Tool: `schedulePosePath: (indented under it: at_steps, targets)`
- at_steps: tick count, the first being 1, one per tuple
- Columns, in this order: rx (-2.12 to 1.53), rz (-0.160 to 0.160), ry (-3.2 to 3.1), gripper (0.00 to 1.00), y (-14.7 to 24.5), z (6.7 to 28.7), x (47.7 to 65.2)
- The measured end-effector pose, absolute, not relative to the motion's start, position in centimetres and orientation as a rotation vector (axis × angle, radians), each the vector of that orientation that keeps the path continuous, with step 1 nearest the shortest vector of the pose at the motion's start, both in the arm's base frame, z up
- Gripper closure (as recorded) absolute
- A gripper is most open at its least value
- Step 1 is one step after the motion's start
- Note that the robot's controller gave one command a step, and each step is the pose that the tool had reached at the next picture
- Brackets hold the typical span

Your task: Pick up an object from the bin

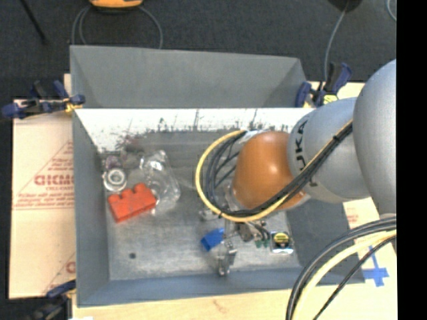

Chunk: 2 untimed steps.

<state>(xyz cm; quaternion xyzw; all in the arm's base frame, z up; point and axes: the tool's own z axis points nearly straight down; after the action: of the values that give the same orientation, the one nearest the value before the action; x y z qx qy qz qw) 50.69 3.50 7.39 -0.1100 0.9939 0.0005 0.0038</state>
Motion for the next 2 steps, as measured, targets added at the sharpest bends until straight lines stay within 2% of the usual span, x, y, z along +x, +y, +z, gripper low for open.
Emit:
schedulePosePath:
  at_steps: [1,2]
  targets:
    - [-0.343,0.001,3.105,1.0,3.5,7.6,51.0]
    - [-0.337,-0.002,3.115,1.0,3.4,13.3,51.2]
